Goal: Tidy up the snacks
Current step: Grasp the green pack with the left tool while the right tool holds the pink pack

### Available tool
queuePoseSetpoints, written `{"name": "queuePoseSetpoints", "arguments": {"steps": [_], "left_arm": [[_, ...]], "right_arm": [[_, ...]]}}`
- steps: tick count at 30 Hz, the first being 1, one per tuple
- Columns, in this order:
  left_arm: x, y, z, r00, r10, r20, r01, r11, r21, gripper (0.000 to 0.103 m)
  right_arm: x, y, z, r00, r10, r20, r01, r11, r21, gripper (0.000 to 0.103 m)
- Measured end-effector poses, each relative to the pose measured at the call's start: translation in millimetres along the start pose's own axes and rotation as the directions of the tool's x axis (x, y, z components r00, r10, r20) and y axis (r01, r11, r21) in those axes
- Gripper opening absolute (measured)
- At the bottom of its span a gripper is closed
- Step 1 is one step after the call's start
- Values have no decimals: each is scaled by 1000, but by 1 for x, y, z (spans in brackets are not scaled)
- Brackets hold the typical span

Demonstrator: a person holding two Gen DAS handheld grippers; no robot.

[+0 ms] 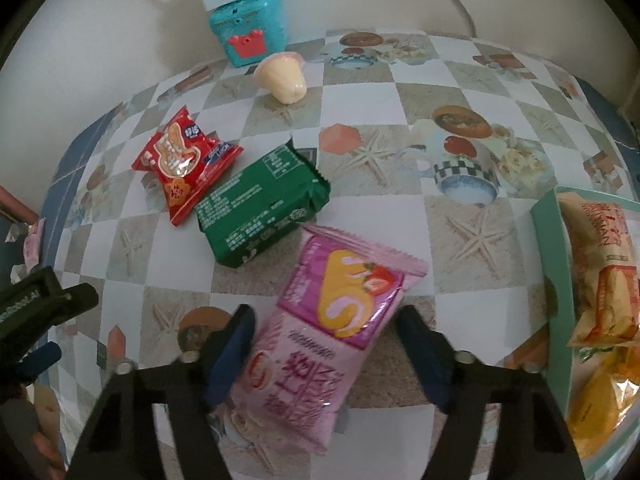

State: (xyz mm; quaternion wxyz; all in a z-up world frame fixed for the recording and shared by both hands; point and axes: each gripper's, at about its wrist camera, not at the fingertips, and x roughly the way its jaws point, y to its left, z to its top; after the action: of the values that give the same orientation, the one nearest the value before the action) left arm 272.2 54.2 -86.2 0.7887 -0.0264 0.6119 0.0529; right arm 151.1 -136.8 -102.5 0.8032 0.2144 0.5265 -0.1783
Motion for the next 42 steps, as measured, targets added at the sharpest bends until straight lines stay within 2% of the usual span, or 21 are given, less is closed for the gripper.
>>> {"name": "queuePoseSetpoints", "arguments": {"steps": [2, 4, 7, 9, 11, 14, 18, 21, 23, 28, 31, 35, 36, 39, 42], "left_arm": [[2, -10, 2, 1000, -9, 9, 8, 999, 41, 96], [4, -23, 3, 999, -50, 13, 48, 995, 88, 96], [5, -38, 7, 991, -135, -1, 134, 987, 86, 96], [0, -57, 10, 981, -192, -9, 192, 972, 138, 96], [-9, -79, 11, 979, -204, 14, 196, 955, 224, 96], [-17, -111, 8, 971, -238, 11, 220, 912, 345, 96], [-18, -147, 1, 975, -221, 9, 191, 861, 471, 96], [-13, -169, -1, 973, -230, -28, 210, 824, 527, 96], [-10, -176, -4, 974, -224, -32, 205, 811, 549, 95], [-12, -200, -13, 979, -203, -6, 159, 747, 646, 85], [-12, -206, -19, 982, -189, 3, 137, 721, 679, 82], [-9, -210, -26, 984, -177, -6, 131, 701, 701, 80], [-7, -211, -28, 986, -169, -5, 124, 700, 704, 70], [-5, -208, -29, 985, -171, -19, 137, 710, 691, 63], [-5, -207, -31, 986, -168, -16, 133, 715, 687, 61]], "right_arm": [[-1, -5, 3, 1000, 10, 3, -10, 1000, 5, 56], [-1, -10, 5, 1000, 21, 9, -21, 1000, 5, 51], [0, -19, 11, 1000, 15, 23, -15, 1000, 1, 49], [0, -25, 16, 999, 12, 31, -13, 1000, 8, 49], [1, -30, 21, 999, 15, 40, -16, 1000, 19, 48], [0, -40, 26, 998, 16, 53, -18, 999, 33, 47], [-1, -53, 34, 998, 21, 65, -24, 998, 54, 45], [-2, -62, 37, 998, 13, 62, -17, 998, 65, 45], [-3, -67, 39, 998, 8, 59, -12, 998, 67, 45], [-5, -74, 41, 999, 10, 51, -13, 997, 70, 45], [-5, -75, 40, 999, 8, 47, -11, 998, 67, 45], [-4, -75, 41, 999, 15, 45, -18, 998, 65, 45], [-3, -75, 41, 999, 16, 44, -19, 998, 64, 45], [-4, -76, 40, 999, 15, 41, -17, 998, 61, 45], [-4, -77, 40, 999, 14, 38, -16, 998, 57, 45]]}}
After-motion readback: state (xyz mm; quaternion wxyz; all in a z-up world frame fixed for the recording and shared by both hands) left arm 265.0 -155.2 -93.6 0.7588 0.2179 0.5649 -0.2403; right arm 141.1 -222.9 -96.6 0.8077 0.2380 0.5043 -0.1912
